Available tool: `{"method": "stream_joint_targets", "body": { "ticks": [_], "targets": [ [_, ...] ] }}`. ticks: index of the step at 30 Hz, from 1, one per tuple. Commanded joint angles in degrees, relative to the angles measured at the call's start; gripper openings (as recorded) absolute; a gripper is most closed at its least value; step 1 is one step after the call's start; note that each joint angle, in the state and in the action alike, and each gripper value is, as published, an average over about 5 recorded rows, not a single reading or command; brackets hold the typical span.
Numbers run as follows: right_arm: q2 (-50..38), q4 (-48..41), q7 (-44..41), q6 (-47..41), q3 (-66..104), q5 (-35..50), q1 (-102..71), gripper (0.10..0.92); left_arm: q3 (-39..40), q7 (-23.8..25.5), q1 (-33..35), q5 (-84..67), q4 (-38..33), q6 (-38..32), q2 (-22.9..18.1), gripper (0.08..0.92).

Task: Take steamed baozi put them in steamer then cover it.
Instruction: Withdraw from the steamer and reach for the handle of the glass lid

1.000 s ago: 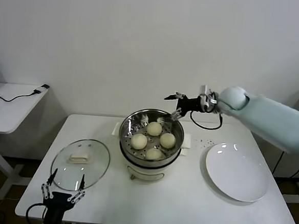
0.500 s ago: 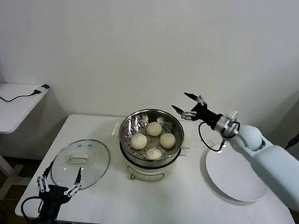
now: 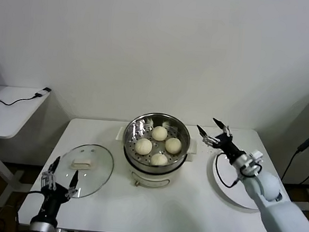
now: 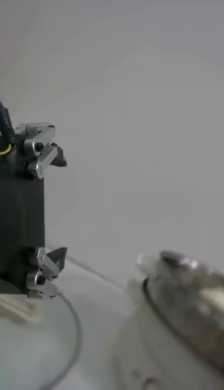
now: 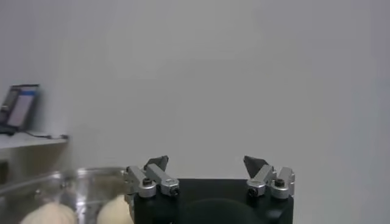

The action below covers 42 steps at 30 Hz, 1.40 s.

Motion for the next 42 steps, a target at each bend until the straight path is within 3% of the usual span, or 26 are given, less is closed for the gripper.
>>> {"method": "stream_joint_targets", "body": {
  "ticks": [1,8,23,42],
  "targets": [
    [7.32,1.75,0.53,-1.64,16.33,-7.15,-17.48,0.823,1.24,-4.57,-9.17,25.65,18.17,-1.47,4.43,0.823],
    [8.40,-0.47,0.08,0.63,17.71,-10.80,-19.17,0.823,3.24,-6.17,-17.19,24.91,28.24,0.37,4.53,0.823],
    [9.78,-2.17,0.22,1.08,17.41,-13.72,-18.71,0.823,5.21,-10.22,-27.35,24.38,39.65,2.99,4.56,0.823],
    [11.36,-4.48,-1.55,2.61,17.14,-17.11,-18.74,0.823,6.49,-12.64,-32.99,21.78,44.70,5.70,4.85,0.822]
  ]
}}
